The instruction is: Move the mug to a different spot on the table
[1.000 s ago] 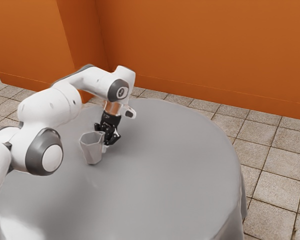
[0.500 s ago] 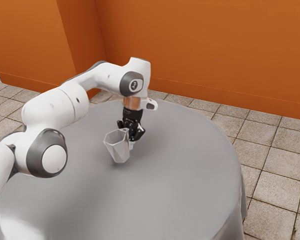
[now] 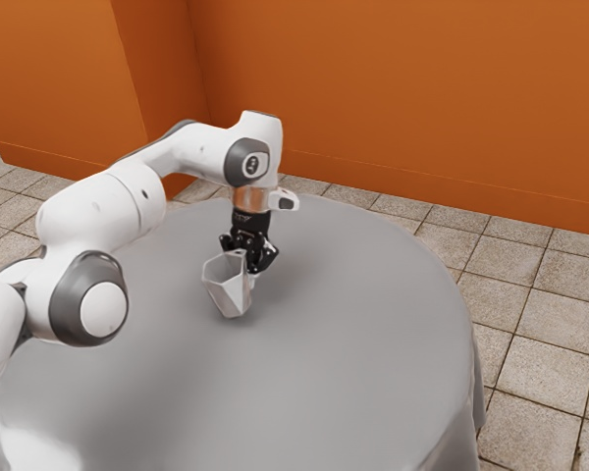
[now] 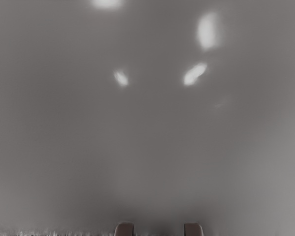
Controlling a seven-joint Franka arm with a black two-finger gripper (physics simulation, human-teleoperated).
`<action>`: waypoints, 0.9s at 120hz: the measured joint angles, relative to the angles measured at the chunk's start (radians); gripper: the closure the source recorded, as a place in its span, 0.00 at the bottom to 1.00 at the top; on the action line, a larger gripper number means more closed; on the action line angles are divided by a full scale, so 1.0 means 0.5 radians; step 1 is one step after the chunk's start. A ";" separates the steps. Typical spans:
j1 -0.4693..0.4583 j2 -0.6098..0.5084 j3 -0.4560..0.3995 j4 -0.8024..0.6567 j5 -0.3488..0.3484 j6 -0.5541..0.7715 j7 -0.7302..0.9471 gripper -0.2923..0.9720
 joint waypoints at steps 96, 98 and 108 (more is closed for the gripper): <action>0.011 -0.110 0.006 -0.107 -0.166 -0.022 -0.218 0.31; 0.010 -0.156 0.006 -0.142 -0.167 -0.011 -0.220 0.30; 0.014 -0.482 0.006 -0.424 -0.172 0.103 -0.229 0.28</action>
